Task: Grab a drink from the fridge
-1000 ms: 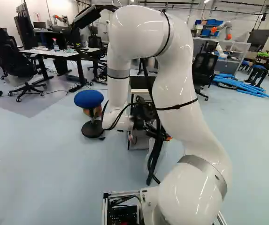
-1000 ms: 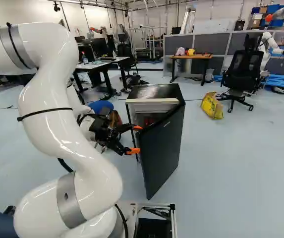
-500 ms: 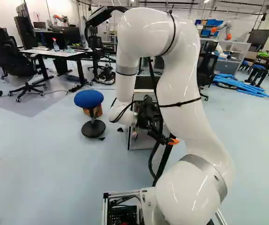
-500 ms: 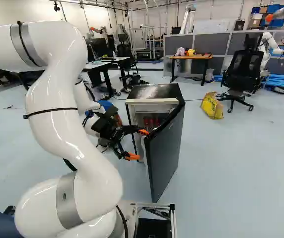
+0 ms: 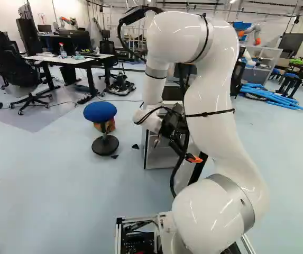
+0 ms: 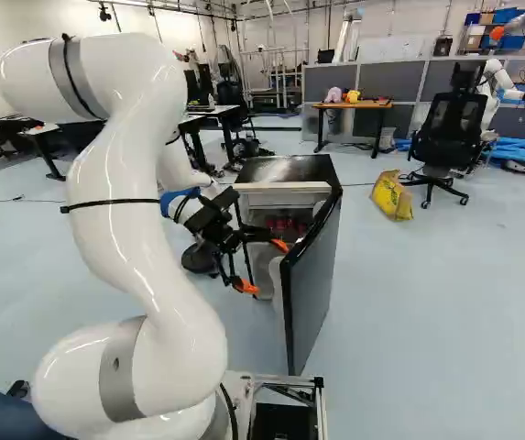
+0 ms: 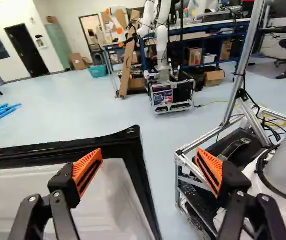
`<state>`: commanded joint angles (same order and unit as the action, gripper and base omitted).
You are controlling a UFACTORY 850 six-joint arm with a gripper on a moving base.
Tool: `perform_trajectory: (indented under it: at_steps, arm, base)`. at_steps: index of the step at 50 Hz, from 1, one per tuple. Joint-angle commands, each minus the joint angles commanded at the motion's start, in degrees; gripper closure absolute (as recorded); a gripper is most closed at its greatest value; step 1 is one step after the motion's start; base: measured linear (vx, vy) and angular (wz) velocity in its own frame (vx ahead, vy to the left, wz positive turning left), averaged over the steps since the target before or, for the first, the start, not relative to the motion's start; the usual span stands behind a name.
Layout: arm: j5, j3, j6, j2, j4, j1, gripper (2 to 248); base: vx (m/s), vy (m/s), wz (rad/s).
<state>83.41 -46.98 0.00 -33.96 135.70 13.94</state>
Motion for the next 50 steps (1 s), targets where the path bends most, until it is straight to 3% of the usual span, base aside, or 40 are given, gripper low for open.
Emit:
perform_trajectory:
  at_steps: [26,50]
  arm:
    - [-0.9,-8.6,0.0,-1.3,0.0,-11.8,3]
    - [-4.2,-16.1,0.0,-3.5,0.0,-20.2,3]
  base:
    - [0.000,0.000,0.000]
    - [0.000,0.000,0.000]
